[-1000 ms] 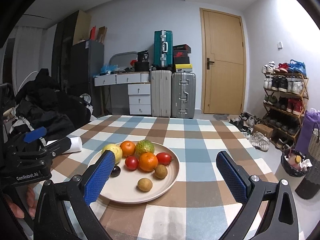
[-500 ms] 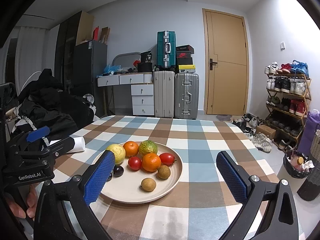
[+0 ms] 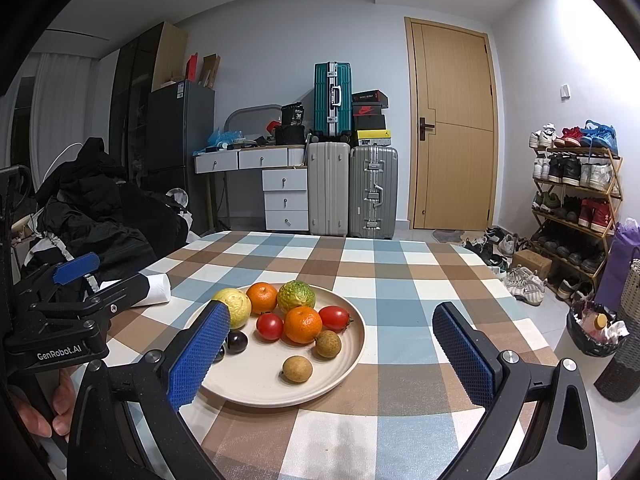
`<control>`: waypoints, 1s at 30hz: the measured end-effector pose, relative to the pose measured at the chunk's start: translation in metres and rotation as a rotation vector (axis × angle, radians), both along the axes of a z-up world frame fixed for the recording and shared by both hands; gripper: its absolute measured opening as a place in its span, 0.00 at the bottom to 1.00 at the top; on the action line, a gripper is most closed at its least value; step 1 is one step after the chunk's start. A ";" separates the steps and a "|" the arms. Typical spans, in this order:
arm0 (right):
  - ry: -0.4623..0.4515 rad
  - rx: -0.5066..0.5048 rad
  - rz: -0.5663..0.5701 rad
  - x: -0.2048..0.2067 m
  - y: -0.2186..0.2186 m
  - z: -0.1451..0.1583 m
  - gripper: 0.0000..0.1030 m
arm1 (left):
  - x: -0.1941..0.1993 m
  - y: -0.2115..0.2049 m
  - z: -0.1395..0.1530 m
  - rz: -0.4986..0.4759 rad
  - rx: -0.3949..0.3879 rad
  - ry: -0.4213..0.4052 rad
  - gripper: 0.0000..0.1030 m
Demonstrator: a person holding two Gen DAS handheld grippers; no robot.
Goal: Organize fruits
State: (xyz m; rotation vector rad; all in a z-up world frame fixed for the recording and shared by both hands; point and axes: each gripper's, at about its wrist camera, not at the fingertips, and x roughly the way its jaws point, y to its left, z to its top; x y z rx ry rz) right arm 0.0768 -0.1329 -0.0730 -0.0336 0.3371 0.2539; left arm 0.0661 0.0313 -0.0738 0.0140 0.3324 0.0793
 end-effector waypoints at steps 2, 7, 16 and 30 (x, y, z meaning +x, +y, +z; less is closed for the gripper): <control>0.000 0.000 0.000 0.000 0.000 0.000 1.00 | 0.000 0.000 0.000 0.000 0.000 0.000 0.99; -0.001 0.000 0.000 0.000 0.000 0.000 1.00 | 0.000 0.000 0.000 0.000 0.000 0.000 0.99; -0.001 0.000 0.000 0.000 0.000 0.000 1.00 | 0.000 0.000 0.000 0.000 0.000 0.000 0.99; -0.001 0.000 0.000 0.000 0.000 0.000 1.00 | 0.002 0.000 -0.002 0.000 -0.001 -0.001 0.99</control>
